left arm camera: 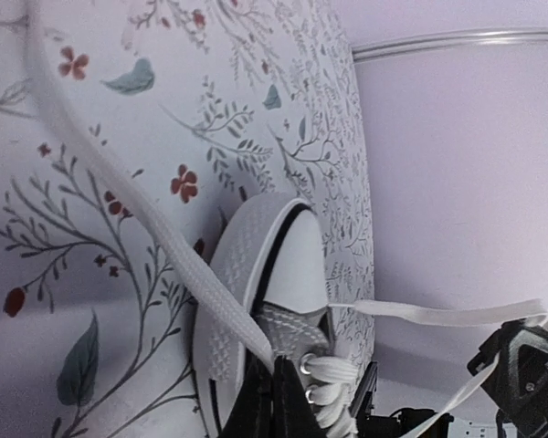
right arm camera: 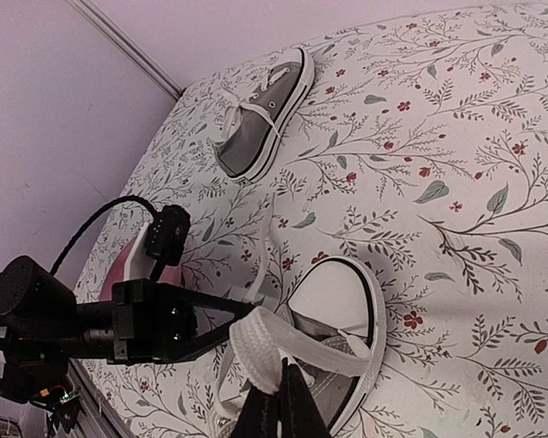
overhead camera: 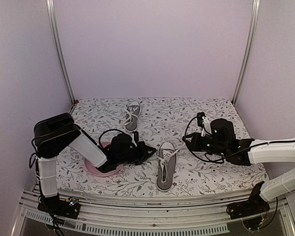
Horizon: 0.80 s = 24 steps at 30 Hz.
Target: Tie the shoes
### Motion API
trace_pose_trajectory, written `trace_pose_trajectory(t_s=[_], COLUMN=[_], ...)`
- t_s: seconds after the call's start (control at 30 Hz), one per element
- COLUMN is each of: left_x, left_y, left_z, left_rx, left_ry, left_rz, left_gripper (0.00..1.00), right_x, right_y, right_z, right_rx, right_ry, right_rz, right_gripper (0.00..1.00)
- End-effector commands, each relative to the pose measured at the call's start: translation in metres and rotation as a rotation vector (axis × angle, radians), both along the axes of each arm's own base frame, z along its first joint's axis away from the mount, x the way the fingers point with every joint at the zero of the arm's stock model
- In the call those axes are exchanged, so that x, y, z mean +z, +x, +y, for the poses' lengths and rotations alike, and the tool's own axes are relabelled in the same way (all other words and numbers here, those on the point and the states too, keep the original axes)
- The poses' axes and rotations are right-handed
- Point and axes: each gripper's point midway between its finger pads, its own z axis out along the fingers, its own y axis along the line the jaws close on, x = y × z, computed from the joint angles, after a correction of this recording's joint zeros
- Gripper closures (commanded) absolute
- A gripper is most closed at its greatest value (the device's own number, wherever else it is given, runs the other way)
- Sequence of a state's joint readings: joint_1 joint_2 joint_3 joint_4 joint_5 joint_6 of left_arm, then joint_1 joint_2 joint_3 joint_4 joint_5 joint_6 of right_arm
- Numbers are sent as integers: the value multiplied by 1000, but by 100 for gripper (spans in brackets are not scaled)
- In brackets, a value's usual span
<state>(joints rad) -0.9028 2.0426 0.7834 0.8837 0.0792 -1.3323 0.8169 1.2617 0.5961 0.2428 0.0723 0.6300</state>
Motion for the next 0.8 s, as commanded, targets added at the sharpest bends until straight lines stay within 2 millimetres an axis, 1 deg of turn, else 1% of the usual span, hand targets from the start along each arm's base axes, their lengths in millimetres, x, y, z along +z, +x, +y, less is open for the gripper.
trace_pose_trajectory(t_s=[0.0,0.1,0.17,0.23,0.33,0.4,0.47,0.6,0.7,0.77], left_x=[62,86,99,107,109,121,114,101,95,94], left_y=[12,2,-8,-20,-39,-51,-59,-64,-62,-57], left_z=[-3,-16,-26,-35,-43,-47,-52,-58,-61,-61], left_rx=[-60,-172,-260,-356,-489,-574,-653,-741,-758,-742], left_ry=[-49,-86,-108,-125,-126,-128,-93,-23,19,46], left_rz=[-286,-411,-478,-530,-582,-625,-617,-618,-618,-625], left_gripper=[100,100,100,100,100,100,100,100,100,100], right_x=[21,23,25,29,34,37,39,45,49,54], right_y=[3,3,3,4,5,6,9,11,12,11], right_z=[2,4,6,9,11,13,17,26,34,38], right_rx=[12,18,24,31,44,53,66,109,145,166], right_ry=[26,37,47,65,89,97,95,97,101,113], right_rz=[-44,-42,-42,-44,-50,-57,-62,-90,-99,-110], right_gripper=[98,98,98,98,98,98,98,98,98,98])
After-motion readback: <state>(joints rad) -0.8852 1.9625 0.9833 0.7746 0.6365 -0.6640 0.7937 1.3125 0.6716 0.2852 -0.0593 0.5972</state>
